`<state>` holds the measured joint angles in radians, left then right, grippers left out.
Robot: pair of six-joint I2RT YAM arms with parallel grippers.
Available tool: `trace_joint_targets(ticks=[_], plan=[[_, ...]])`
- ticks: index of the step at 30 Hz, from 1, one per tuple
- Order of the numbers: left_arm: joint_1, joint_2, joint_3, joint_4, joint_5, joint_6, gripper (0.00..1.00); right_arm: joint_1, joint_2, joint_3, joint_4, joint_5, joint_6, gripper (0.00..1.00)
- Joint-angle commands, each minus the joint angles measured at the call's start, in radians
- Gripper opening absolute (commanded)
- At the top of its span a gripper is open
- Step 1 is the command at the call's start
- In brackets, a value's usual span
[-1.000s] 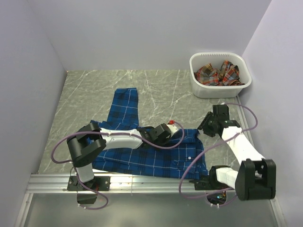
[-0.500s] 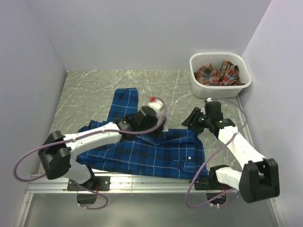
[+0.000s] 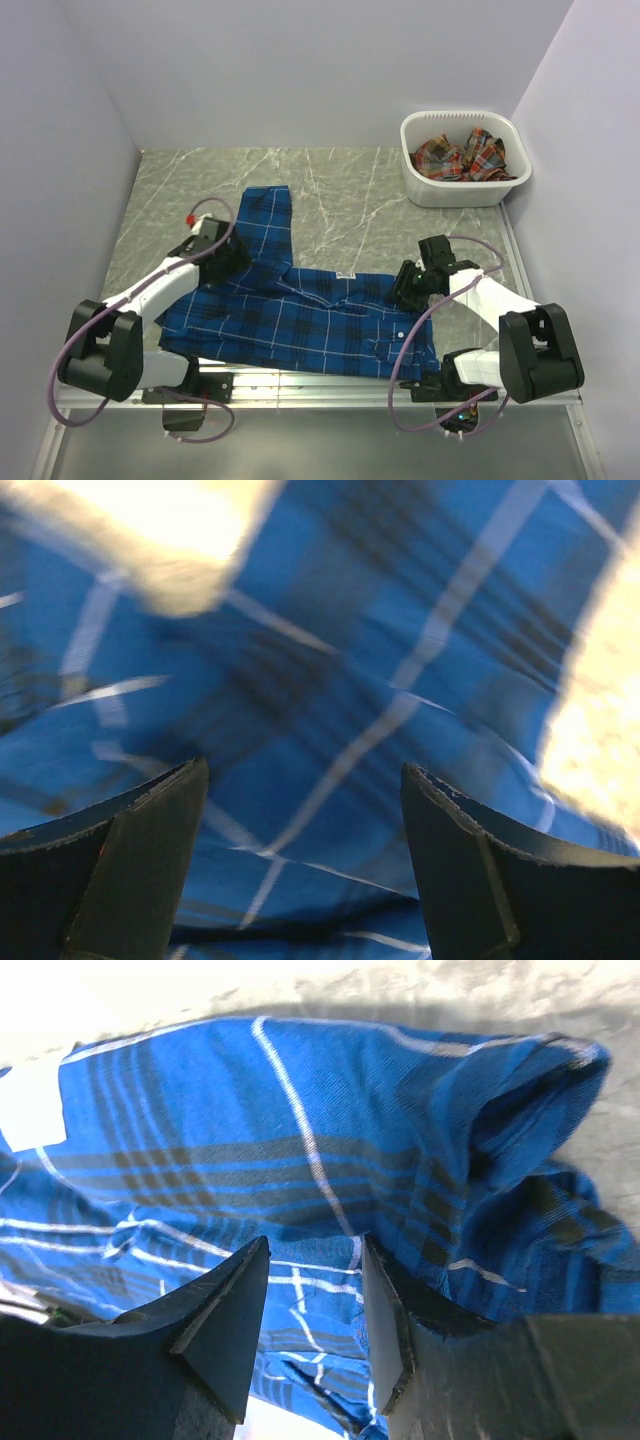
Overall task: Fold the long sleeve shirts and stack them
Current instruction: Fold the shirt
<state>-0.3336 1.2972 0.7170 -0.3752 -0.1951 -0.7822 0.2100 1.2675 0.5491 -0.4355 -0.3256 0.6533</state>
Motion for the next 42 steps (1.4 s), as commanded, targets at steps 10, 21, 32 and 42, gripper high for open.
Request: trace_joint_targets(ticks=[10, 21, 32, 42], plan=[[0.474, 0.074, -0.08, 0.03, 0.243, -0.143, 0.83, -0.029, 0.101, 0.078, -0.065, 0.187, -0.055, 0.51], [0.555, 0.054, 0.076, -0.01, 0.286, -0.076, 0.89, -0.052, 0.164, 0.232, -0.066, 0.244, -0.115, 0.51], [0.381, 0.127, 0.367, 0.027, 0.233, 0.271, 0.99, 0.014, -0.129, 0.221, 0.015, 0.238, -0.228, 0.77], [0.252, 0.575, 0.734, 0.015, 0.206, 0.403, 0.93, 0.069, -0.286, 0.192, 0.064, 0.22, -0.267, 0.81]])
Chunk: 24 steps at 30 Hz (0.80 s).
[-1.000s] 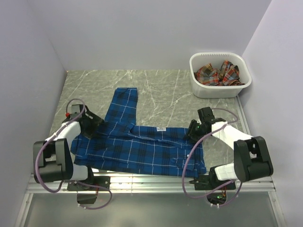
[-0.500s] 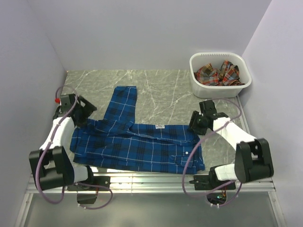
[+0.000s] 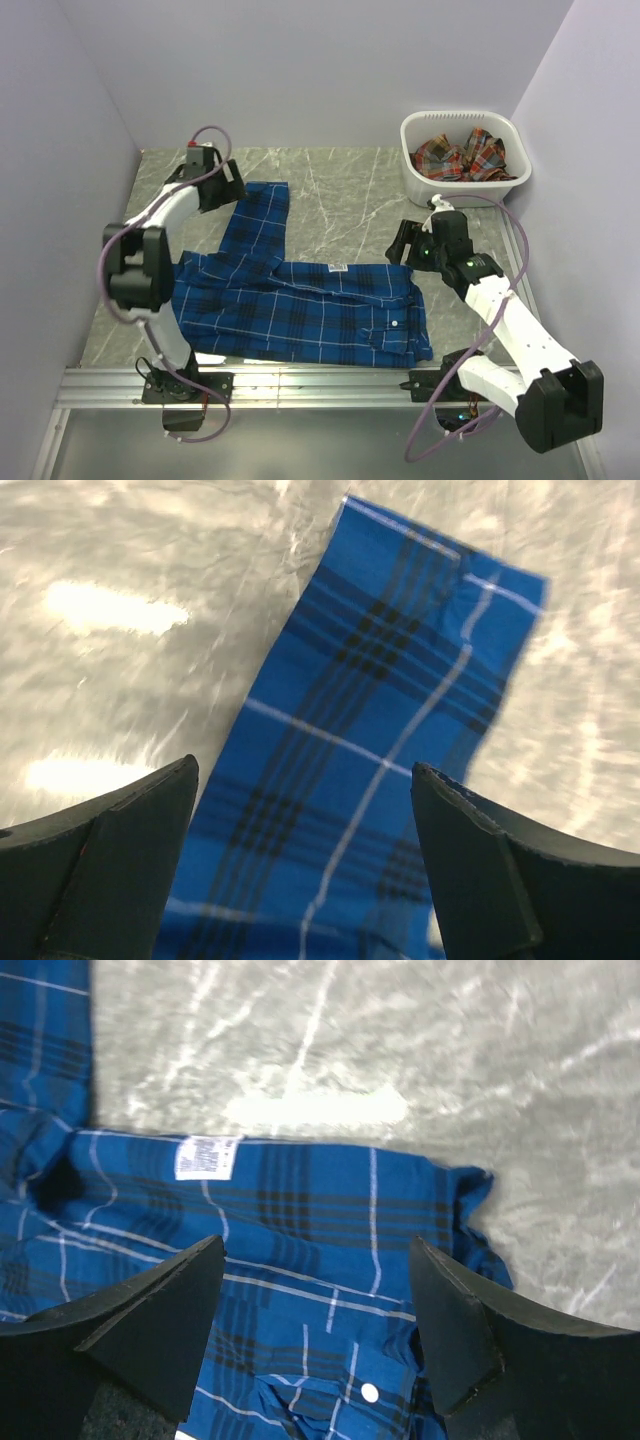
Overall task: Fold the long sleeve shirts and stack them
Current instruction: Fold the shirt
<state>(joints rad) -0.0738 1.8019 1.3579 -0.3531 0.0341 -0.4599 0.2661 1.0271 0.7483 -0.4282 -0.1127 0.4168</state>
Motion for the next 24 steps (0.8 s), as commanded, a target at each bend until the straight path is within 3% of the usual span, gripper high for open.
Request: trace_joint_targets(ticks=[1, 15, 20, 23, 24], plan=[[-0.009, 0.101, 0.14, -0.009, -0.019, 0.09, 0.93, 0.013, -0.048, -0.016, 0.069, -0.001, -0.03, 0.81], [-0.021, 0.431, 0.332, 0.079, 0.093, 0.147, 0.87, 0.021, -0.044, -0.035, 0.071, -0.045, -0.042, 0.8], [-0.043, 0.488, 0.38, 0.071, 0.13, 0.136, 0.79, 0.019, -0.045, -0.032, 0.063, -0.022, -0.038, 0.8], [-0.047, 0.501, 0.38, 0.089, 0.159, 0.119, 0.6, 0.021, -0.039, -0.027, 0.057, -0.022, -0.038, 0.79], [-0.049, 0.504, 0.379, 0.095, 0.173, 0.116, 0.47, 0.022, -0.038, -0.026, 0.057, -0.025, -0.038, 0.79]])
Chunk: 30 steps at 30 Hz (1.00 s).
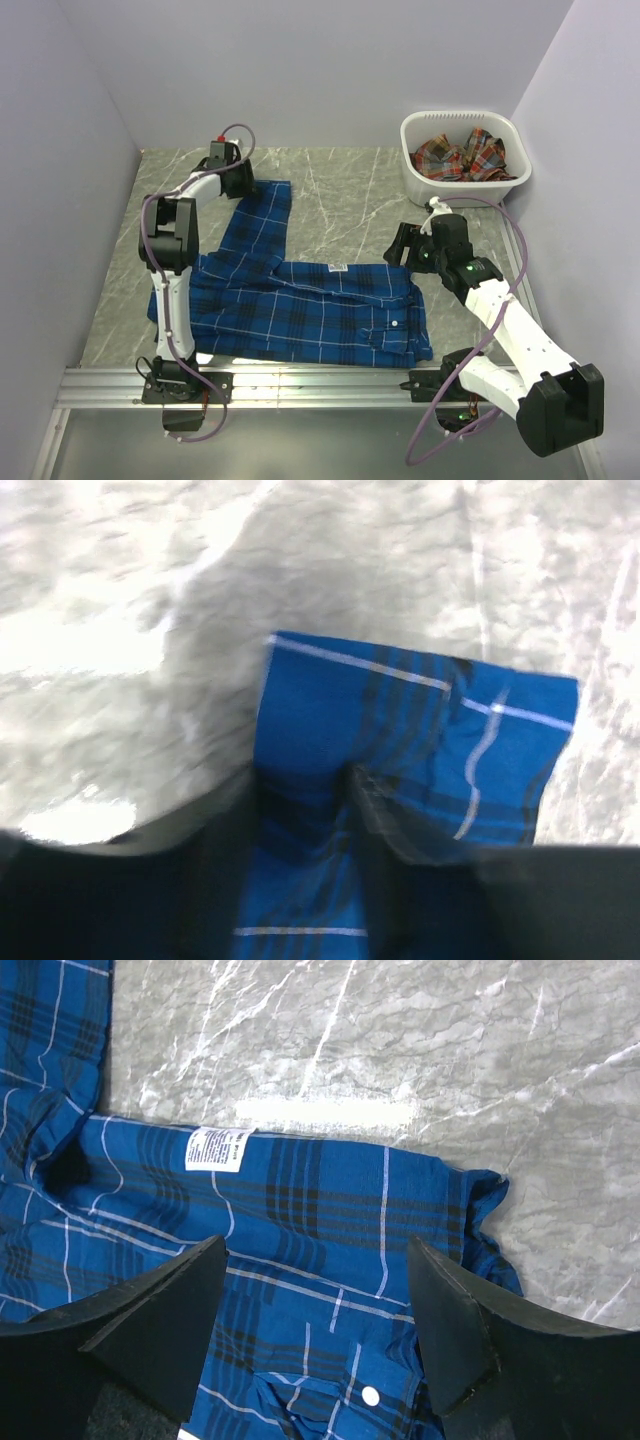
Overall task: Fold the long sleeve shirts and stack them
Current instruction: Fold the shirt
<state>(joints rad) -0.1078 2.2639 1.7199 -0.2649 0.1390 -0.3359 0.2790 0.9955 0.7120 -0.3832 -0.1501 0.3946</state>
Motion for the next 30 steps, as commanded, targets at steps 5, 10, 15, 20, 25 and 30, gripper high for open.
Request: trace_joint_targets(ticks=[5, 10, 15, 20, 25, 30], plan=[[-0.016, 0.029, -0.002, 0.041, 0.125, -0.003, 0.1, 0.008, -0.008, 0.001, 0.012, 0.014, -0.014, 0.79], [-0.021, -0.11, -0.045, 0.084, 0.163, -0.006, 0.0, 0.008, -0.017, 0.009, 0.0, 0.015, -0.013, 0.78], [-0.073, -0.337, -0.068, 0.04, 0.085, -0.008, 0.01, 0.008, -0.049, 0.04, -0.013, 0.027, -0.014, 0.78], [-0.15, -0.673, -0.207, 0.006, 0.045, -0.035, 0.01, 0.011, -0.073, 0.066, -0.006, 0.011, -0.005, 0.77], [-0.21, -1.01, -0.417, -0.046, 0.085, -0.043, 0.01, 0.012, -0.11, 0.057, 0.017, -0.02, 0.0, 0.77], [-0.219, -1.305, -0.587, -0.187, 0.183, -0.04, 0.04, 0.014, -0.08, 0.04, 0.032, -0.114, 0.018, 0.75]])
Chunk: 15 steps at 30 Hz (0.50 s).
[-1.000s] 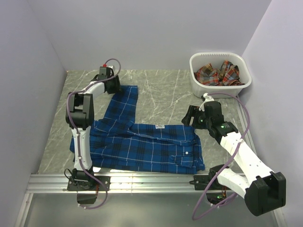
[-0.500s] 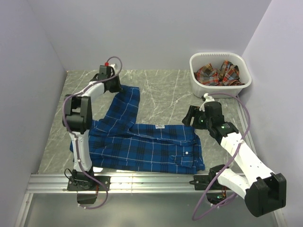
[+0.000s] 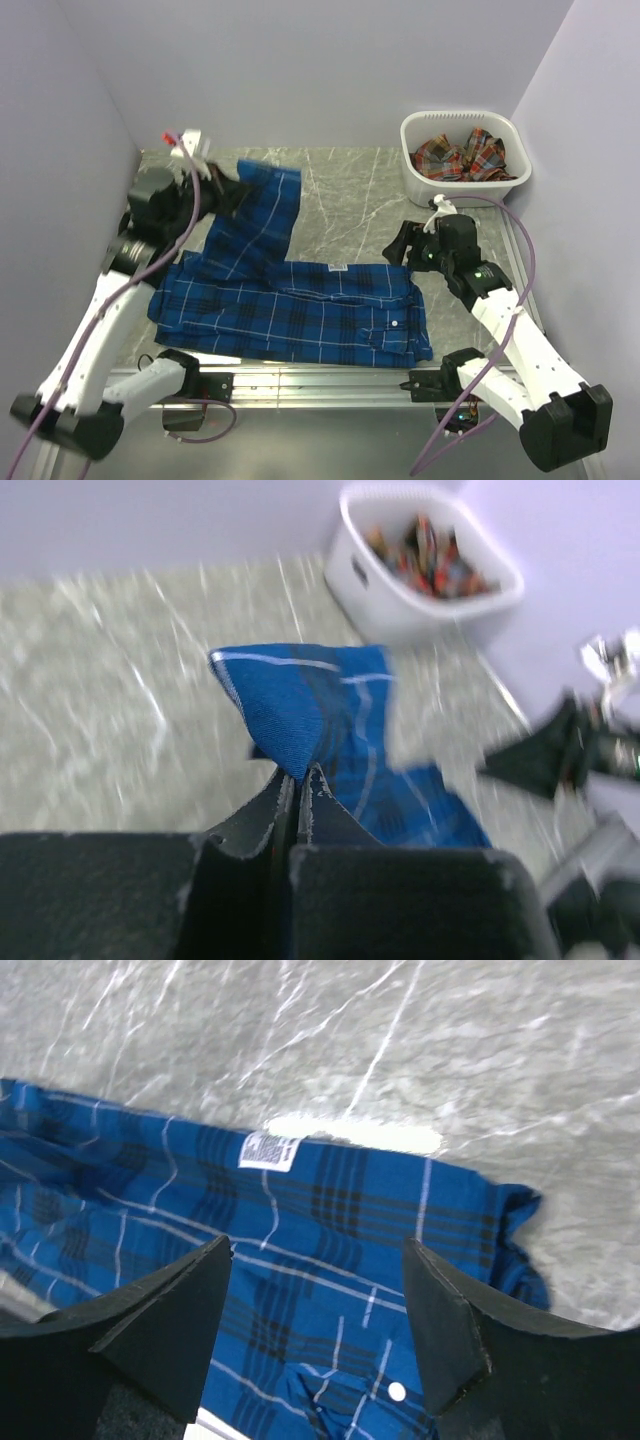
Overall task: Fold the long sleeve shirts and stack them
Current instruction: Fold the shirt
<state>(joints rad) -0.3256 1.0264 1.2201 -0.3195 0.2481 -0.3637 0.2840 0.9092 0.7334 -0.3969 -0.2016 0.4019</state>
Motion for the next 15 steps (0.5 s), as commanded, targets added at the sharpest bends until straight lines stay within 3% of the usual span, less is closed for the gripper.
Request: trace_joint_targets(ticks=[1, 10, 15], plan=[[-0.003, -0.131, -0.105, -0.151, 0.097, -0.021, 0.04, 0.012, 0.008, 0.014, 0.05, -0.087, 0.017, 0.75], [-0.003, -0.426, -0.231, -0.375, 0.114, -0.093, 0.07, 0.073, 0.074, -0.003, 0.04, -0.168, 0.011, 0.71], [-0.003, -0.503, -0.245, -0.467, 0.192, -0.116, 0.07, 0.125, 0.177, -0.02, 0.049, -0.151, 0.072, 0.69]])
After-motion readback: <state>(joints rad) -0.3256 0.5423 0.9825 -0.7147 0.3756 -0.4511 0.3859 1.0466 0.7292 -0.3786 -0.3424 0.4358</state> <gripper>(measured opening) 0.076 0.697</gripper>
